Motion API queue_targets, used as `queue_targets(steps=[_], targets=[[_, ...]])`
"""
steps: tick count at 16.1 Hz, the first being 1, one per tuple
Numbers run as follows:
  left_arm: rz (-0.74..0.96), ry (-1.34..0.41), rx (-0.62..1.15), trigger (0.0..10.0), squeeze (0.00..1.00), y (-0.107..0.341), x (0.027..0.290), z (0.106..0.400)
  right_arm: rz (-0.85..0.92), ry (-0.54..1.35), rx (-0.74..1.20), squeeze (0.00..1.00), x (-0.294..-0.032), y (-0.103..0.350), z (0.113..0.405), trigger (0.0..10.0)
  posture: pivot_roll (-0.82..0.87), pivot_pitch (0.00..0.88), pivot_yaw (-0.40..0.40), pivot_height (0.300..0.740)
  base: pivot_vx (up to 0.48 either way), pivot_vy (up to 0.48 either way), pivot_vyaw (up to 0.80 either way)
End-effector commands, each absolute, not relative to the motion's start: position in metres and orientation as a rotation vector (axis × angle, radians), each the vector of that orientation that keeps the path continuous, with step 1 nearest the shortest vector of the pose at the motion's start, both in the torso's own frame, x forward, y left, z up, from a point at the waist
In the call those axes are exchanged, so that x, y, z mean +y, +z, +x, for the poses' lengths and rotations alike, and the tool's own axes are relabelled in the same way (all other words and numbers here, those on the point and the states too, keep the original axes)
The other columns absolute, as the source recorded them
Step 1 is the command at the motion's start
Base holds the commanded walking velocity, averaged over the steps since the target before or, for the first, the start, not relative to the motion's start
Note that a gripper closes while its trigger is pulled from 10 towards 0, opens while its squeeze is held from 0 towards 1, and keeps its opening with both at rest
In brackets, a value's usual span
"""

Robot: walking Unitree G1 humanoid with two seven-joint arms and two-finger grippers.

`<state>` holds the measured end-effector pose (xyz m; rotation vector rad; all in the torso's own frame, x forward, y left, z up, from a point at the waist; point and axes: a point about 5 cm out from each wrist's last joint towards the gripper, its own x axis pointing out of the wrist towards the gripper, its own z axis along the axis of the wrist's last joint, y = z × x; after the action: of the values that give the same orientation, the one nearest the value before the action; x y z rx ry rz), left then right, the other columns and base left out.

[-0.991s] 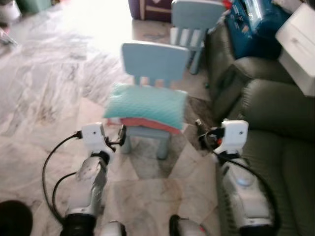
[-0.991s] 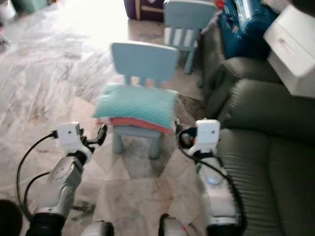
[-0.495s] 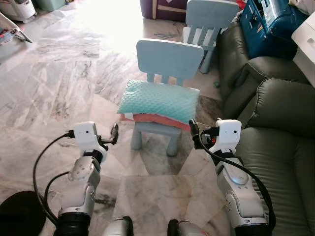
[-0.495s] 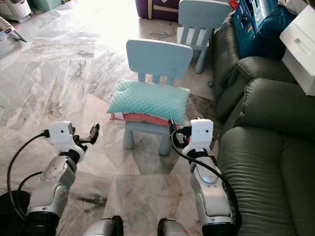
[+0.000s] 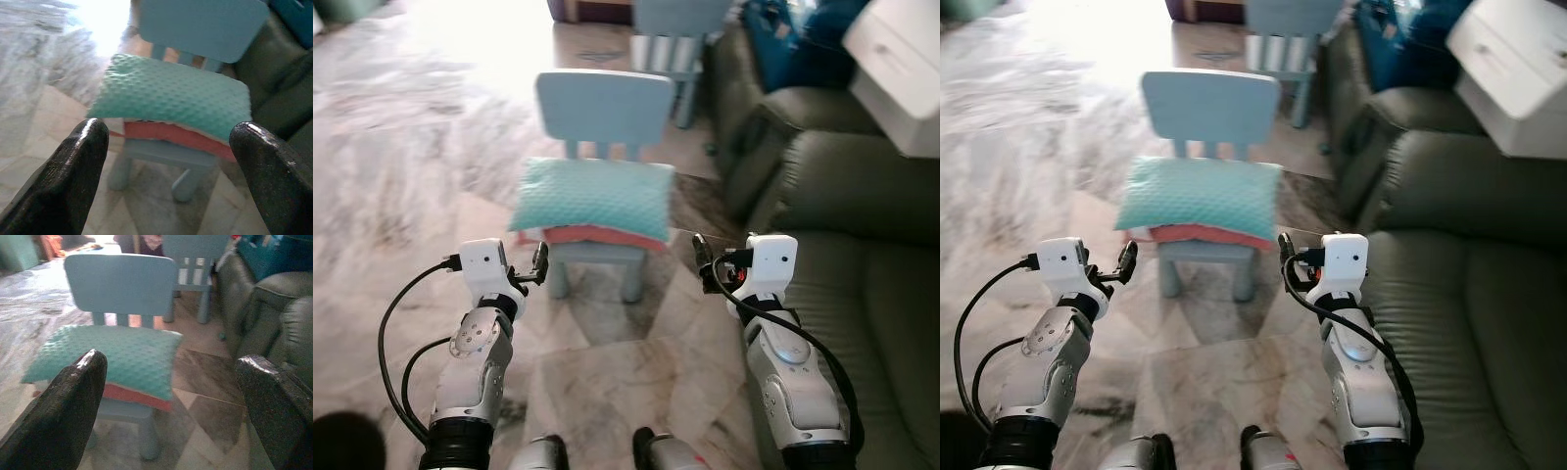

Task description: Move the pillow to the sofa

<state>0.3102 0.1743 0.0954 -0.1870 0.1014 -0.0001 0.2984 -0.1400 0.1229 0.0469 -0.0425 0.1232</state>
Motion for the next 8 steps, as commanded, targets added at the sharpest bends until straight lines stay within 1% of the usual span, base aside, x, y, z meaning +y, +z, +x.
queue_targets(steps=[1,3,4,8], targets=[[-0.187,0.000,0.110,10.0,0.00,0.0922,0.1744,0.3086,0.053,0.113,-0.022,0.00,-0.1416,0.1189,0.2979,10.0,-0.09,0.182,-0.042,0.740,0.000,0.000,-0.80],[-0.195,0.001,0.111,10.0,0.00,0.0920,0.1741,0.3087,0.058,0.113,-0.020,0.00,-0.1413,0.1187,0.2979,10.0,-0.09,0.182,-0.040,0.740,0.000,0.000,-0.80],[-0.197,0.008,0.116,10.0,0.00,0.0913,0.1749,0.3084,0.052,0.114,-0.026,0.00,-0.1412,0.1191,0.2978,10.0,-0.09,0.185,-0.038,0.740,0.000,0.000,-0.58],[-0.208,0.009,0.122,10.0,0.00,0.0899,0.1764,0.3071,0.050,0.117,-0.028,0.00,-0.1403,0.1185,0.2965,10.0,-0.09,0.186,-0.039,0.740,0.000,0.000,0.00]])
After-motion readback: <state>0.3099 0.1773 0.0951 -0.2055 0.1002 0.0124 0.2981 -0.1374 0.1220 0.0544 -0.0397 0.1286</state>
